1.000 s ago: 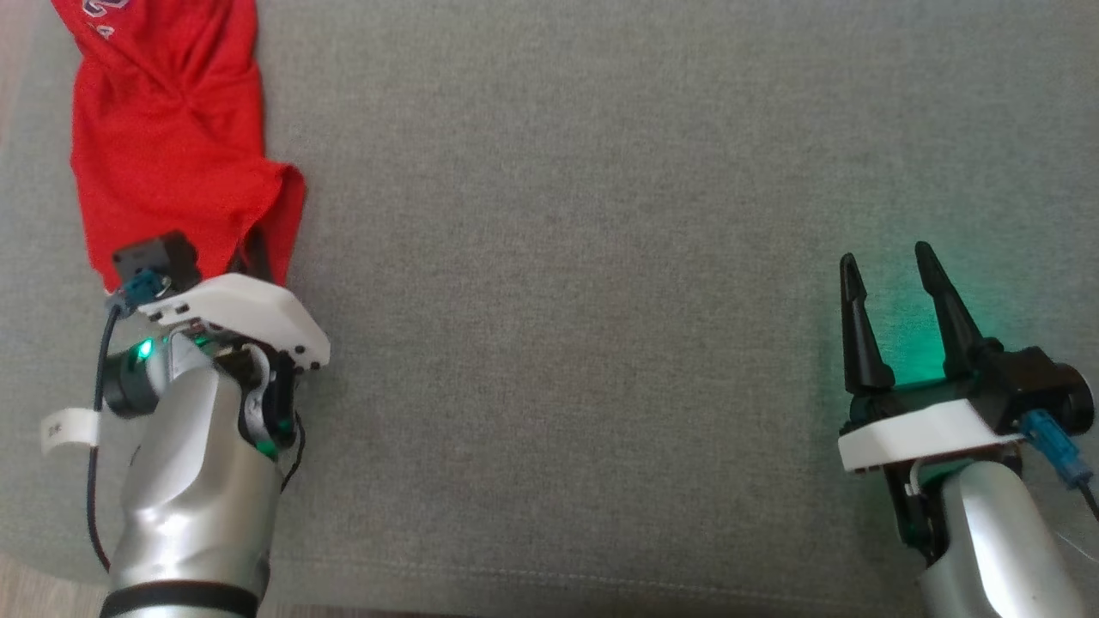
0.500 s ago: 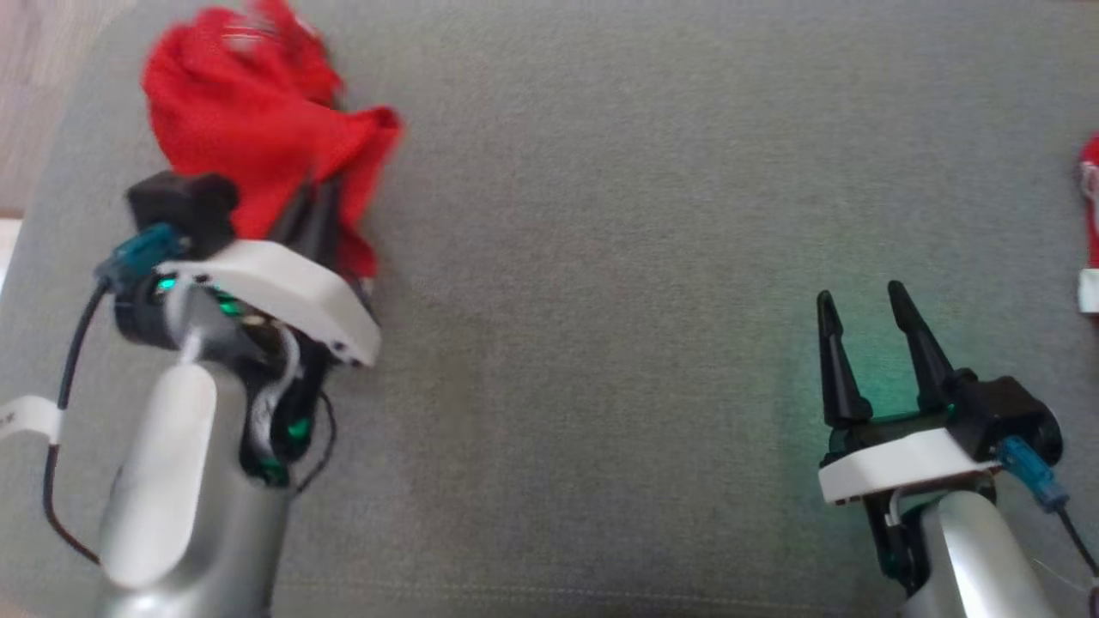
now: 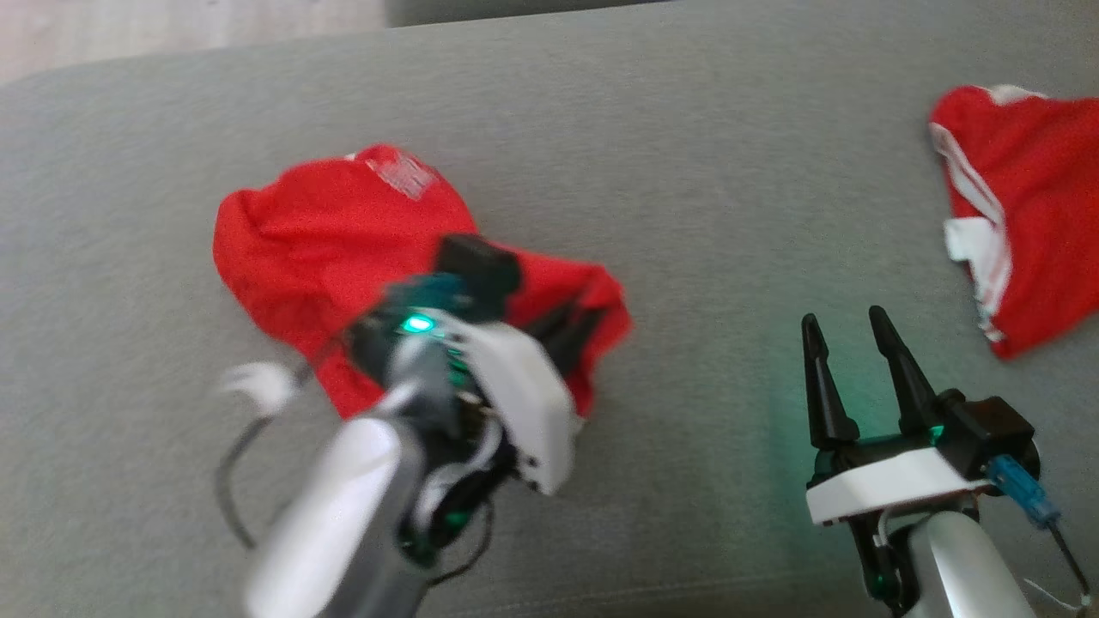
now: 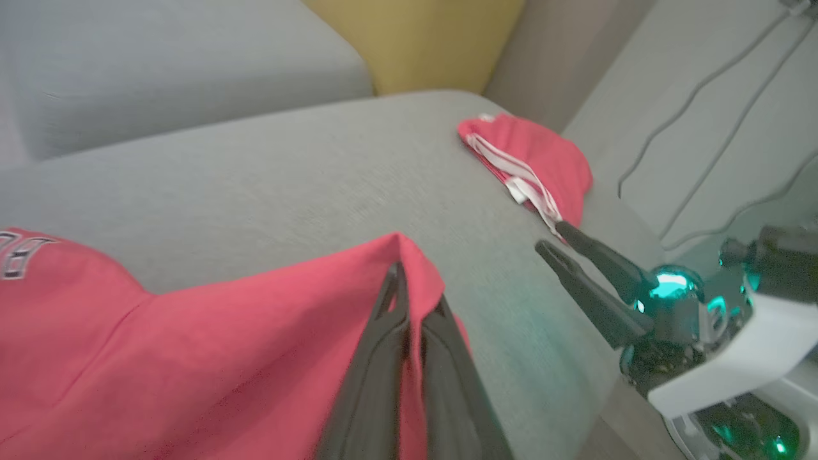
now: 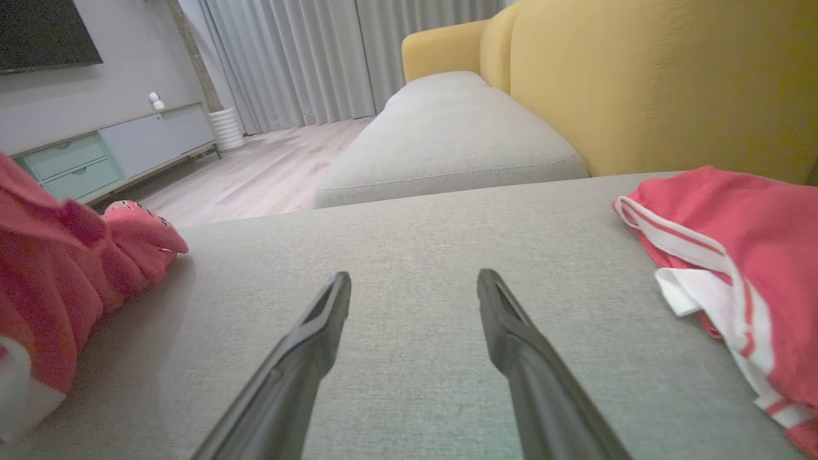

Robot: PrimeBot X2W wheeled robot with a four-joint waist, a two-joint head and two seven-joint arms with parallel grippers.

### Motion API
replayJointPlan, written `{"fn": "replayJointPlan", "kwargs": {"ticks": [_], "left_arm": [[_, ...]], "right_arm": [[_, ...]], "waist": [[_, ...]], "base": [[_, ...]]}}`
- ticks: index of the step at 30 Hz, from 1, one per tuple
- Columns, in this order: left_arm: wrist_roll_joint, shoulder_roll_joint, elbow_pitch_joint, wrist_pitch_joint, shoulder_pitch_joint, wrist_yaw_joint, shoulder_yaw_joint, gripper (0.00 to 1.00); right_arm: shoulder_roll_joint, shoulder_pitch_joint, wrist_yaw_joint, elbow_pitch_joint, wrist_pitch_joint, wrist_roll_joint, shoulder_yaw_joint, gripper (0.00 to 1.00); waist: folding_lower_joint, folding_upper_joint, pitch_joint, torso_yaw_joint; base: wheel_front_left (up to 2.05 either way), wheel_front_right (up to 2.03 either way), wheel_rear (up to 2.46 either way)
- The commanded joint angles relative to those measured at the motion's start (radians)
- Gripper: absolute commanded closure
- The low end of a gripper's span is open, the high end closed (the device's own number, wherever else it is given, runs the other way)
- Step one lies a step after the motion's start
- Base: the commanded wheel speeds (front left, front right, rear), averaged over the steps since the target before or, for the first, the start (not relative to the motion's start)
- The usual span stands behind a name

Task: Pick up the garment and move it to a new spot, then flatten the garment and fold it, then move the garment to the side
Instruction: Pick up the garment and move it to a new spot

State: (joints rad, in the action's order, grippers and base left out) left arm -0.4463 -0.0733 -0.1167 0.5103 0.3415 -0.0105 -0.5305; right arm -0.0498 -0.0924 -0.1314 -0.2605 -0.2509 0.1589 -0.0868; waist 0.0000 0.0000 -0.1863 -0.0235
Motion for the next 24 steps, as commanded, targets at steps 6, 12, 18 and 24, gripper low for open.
{"fn": "replayJointPlan", "kwargs": {"ticks": [6,12,18,24], "left_arm": [[-0.033,0.021,0.143,-0.019,0.159,-0.005,-0.101,1.00],[-0.226,0.023,0.277,-0.245,0.296,0.116,-0.272,0.60],[-0.294,0.023,0.404,-0.413,0.366,0.202,-0.382,0.00],[-0.315,0.023,0.460,-0.547,0.382,0.249,-0.413,0.00]], "right_arm": [[-0.001,-0.035,0.001,0.021,-0.011,0.018,-0.027,0.00],[-0.001,-0.033,0.001,0.009,-0.011,0.033,-0.035,0.00],[-0.001,-0.024,0.001,0.011,-0.011,0.029,-0.018,0.00],[-0.001,-0.022,0.001,0.015,-0.011,0.010,-0.007,0.00]], "waist": [[0.0000,0.0000,-0.018,-0.109],[0.0000,0.0000,-0.027,-0.172],[0.0000,0.0000,-0.029,-0.164],[0.0000,0.0000,-0.011,-0.115]], "base": [[0.00,0.00,0.00],[0.00,0.00,0.00],[0.00,0.00,0.00],[0.00,0.00,0.00]]}}
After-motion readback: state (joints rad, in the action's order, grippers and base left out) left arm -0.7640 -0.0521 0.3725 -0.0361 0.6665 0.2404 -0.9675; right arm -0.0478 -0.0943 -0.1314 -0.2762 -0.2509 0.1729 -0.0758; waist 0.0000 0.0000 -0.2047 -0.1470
